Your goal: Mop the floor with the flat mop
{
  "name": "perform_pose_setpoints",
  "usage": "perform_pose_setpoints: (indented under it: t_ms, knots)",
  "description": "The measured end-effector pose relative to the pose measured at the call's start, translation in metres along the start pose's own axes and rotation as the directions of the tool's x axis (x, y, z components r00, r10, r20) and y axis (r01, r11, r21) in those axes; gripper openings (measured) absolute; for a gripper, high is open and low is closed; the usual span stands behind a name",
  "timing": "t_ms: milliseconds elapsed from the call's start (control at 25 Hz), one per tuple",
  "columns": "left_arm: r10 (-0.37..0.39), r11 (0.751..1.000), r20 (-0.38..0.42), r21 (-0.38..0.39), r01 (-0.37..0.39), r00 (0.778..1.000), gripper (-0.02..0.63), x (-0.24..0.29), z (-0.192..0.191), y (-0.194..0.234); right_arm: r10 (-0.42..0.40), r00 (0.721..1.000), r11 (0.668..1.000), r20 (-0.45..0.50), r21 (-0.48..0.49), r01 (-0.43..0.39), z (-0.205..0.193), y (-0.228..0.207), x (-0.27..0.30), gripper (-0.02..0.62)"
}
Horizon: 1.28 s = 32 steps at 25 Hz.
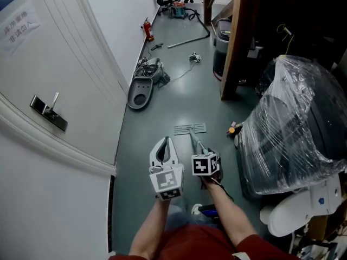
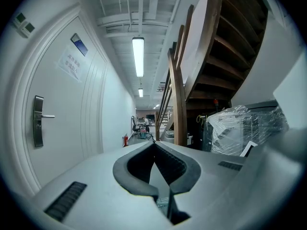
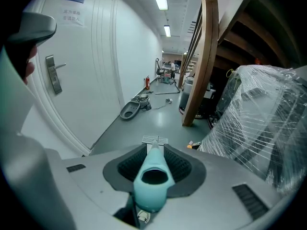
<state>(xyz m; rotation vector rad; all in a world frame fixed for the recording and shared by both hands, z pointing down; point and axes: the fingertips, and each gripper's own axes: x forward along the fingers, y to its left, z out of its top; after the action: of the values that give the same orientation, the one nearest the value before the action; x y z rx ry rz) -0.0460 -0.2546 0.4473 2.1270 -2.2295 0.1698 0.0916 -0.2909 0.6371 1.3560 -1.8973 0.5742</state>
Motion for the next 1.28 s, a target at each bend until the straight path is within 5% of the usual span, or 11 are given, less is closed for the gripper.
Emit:
perform_pose_setpoints:
  t_ms: [880,1280]
  knots:
    - [-0.054,0.998,0.007,-0.033,0.054,0.999,0.015,0.159,0.011,0.136,-0.073,0.997,0.996,-0.027,0.054,0.075,0.134,0.065,0.109,0.120]
    - [-0.084,0.996,0.009,-0.028,0.084,0.996,0.015,0.206,0.015,0.147,-0.078,0.997,0.994,-0.019,0.077,0.079,0.167,0.064,0.138,0.120]
